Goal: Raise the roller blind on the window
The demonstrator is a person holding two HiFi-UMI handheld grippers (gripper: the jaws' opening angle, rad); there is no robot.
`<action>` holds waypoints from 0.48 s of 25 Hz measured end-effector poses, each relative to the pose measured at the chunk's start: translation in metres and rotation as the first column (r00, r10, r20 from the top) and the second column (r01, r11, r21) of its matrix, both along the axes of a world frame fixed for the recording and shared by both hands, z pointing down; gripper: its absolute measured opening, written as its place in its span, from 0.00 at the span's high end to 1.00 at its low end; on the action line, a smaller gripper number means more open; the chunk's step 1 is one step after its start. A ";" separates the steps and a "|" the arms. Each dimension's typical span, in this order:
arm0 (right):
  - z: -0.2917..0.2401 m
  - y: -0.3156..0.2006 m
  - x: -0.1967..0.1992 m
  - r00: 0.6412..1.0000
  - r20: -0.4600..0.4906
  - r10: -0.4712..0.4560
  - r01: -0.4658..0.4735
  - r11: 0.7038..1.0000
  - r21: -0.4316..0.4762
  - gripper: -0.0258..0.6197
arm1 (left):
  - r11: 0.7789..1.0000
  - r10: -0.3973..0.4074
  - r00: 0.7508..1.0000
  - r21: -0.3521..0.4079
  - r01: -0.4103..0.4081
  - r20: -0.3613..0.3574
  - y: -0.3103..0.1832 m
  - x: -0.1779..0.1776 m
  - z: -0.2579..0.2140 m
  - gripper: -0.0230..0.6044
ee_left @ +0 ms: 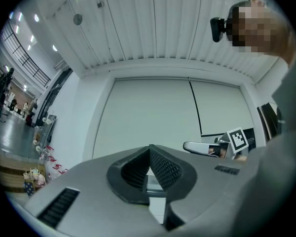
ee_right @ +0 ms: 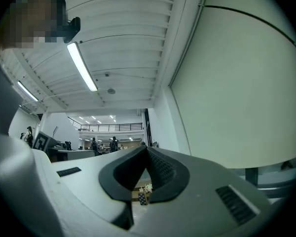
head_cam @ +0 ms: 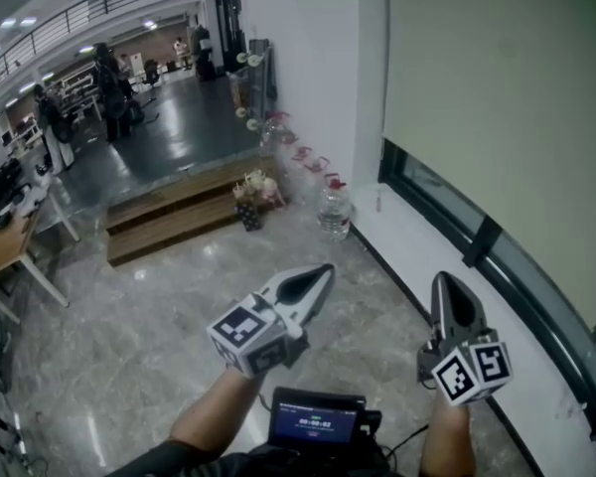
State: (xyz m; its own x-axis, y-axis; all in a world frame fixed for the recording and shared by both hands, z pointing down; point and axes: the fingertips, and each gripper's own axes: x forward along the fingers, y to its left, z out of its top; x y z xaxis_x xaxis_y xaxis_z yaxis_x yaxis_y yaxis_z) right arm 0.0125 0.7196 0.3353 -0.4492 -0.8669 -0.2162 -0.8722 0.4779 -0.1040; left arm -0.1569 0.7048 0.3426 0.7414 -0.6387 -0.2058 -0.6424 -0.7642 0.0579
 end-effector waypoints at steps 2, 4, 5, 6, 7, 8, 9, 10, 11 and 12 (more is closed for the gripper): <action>-0.001 -0.014 0.010 1.000 0.006 -0.005 0.005 1.000 -0.003 0.96 | 1.000 -0.004 1.000 -0.003 0.004 -0.003 -0.013 0.009 -0.003 0.98; -0.004 -0.028 0.018 1.000 0.011 -0.010 0.010 1.000 -0.004 0.96 | 1.000 -0.006 1.000 -0.010 0.006 0.003 -0.026 0.018 -0.006 0.98; -0.006 -0.036 0.023 1.000 0.011 -0.015 0.015 1.000 -0.003 0.96 | 1.000 -0.008 1.000 -0.013 0.008 0.009 -0.034 0.023 -0.007 0.98; -0.007 -0.044 0.027 1.000 0.010 -0.022 0.022 1.000 -0.002 0.96 | 1.000 -0.010 1.000 -0.022 0.010 0.017 -0.041 0.028 -0.007 0.98; -0.007 -0.052 0.030 1.000 0.008 -0.030 0.030 1.000 -0.003 0.96 | 0.999 -0.011 1.000 -0.035 0.012 0.022 -0.048 0.034 -0.007 0.98; -0.006 -0.059 0.032 0.999 0.006 -0.039 0.039 0.999 -0.005 0.96 | 0.999 -0.011 1.000 -0.049 0.012 0.022 -0.054 0.039 -0.006 0.98; -0.005 -0.065 0.034 0.999 0.004 -0.048 0.048 0.999 -0.007 0.96 | 0.998 -0.009 1.000 -0.056 0.011 0.024 -0.060 0.043 -0.004 0.98; -0.004 -0.071 0.035 0.998 0.002 -0.057 0.057 0.998 -0.008 0.96 | 0.998 -0.009 0.999 -0.056 0.011 0.032 -0.066 0.046 -0.001 0.98; -0.003 -0.076 0.037 0.998 -0.002 -0.065 0.065 0.998 -0.008 0.96 | 0.998 -0.011 0.999 -0.053 0.013 0.037 -0.072 0.048 0.000 0.98; -0.004 -0.081 0.038 0.997 -0.007 -0.072 0.072 0.997 -0.008 0.96 | 0.998 -0.015 0.999 -0.052 0.017 0.035 -0.078 0.051 0.000 0.98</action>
